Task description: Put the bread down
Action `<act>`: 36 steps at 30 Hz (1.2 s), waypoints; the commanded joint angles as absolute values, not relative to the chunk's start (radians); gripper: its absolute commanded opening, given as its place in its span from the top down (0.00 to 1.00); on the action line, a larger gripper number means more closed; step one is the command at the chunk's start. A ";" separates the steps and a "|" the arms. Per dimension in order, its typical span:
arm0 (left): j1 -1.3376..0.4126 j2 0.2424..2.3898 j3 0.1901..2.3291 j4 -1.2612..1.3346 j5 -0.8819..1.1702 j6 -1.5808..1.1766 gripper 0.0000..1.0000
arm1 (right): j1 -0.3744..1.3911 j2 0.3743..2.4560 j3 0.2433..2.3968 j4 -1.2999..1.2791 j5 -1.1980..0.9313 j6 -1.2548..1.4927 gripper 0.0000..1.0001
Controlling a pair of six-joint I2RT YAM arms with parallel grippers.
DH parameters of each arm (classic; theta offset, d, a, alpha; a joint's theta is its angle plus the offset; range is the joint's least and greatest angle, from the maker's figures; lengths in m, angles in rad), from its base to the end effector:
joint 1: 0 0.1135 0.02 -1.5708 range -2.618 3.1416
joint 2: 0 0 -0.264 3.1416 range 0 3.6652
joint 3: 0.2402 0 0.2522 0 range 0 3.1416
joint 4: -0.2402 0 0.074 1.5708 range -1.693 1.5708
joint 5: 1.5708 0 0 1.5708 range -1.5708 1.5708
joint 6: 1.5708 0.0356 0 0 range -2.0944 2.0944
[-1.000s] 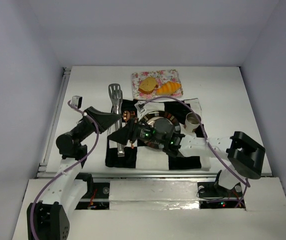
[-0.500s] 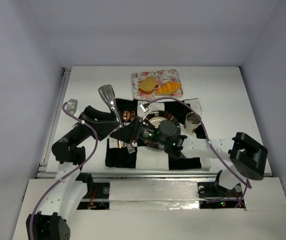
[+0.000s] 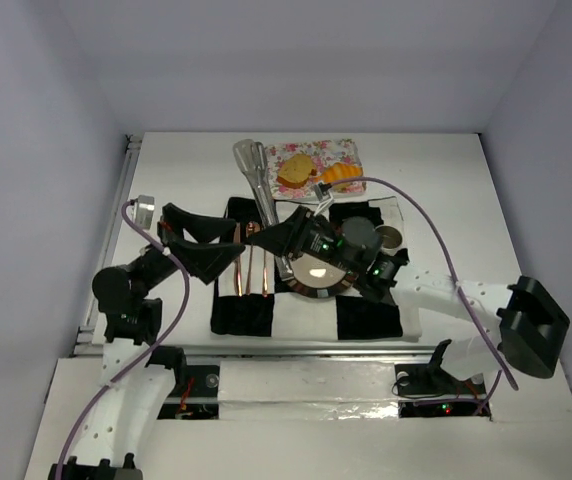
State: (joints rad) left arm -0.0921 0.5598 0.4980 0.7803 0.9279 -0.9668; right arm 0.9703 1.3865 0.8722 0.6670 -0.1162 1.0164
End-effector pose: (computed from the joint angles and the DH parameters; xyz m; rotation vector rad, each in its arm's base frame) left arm 0.1132 -0.0391 0.3612 0.4908 1.1719 -1.3185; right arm 0.1788 0.2684 0.3214 -0.0742 1.6605 1.6723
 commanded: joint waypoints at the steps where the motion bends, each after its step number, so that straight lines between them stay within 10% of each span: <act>1: -0.095 0.538 0.623 0.397 0.823 -0.679 0.01 | 0.914 1.338 0.942 0.415 -0.087 0.956 0.47; 12: -0.123 0.466 0.644 -0.069 0.603 -0.387 0.01 | 0.621 1.437 1.152 -0.231 -0.158 0.686 0.49; 36: -0.273 0.319 0.563 -0.078 0.495 -0.371 0.01 | 0.416 2.143 1.988 -0.824 -0.144 0.460 0.50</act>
